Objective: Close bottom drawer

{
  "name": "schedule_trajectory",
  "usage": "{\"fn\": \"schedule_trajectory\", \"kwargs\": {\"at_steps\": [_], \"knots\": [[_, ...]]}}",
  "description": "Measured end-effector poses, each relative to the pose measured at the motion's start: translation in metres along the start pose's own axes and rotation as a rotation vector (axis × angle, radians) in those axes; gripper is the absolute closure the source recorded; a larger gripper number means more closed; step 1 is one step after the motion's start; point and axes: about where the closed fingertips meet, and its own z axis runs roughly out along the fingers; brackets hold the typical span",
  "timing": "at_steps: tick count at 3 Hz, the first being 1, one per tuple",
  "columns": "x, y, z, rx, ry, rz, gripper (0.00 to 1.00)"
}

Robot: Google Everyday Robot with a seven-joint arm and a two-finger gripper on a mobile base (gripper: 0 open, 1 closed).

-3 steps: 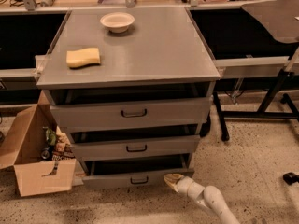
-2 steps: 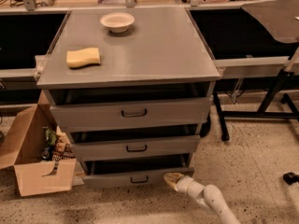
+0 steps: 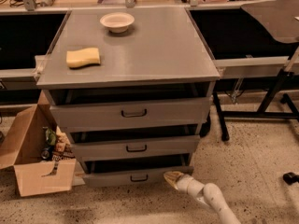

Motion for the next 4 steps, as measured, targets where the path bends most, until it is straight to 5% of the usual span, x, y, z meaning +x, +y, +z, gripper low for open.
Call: {"fn": "schedule_trajectory", "kwargs": {"at_steps": [4], "knots": [[-0.0031,-0.0067,0.0046,0.045,-0.023,0.009,1.0]]}}
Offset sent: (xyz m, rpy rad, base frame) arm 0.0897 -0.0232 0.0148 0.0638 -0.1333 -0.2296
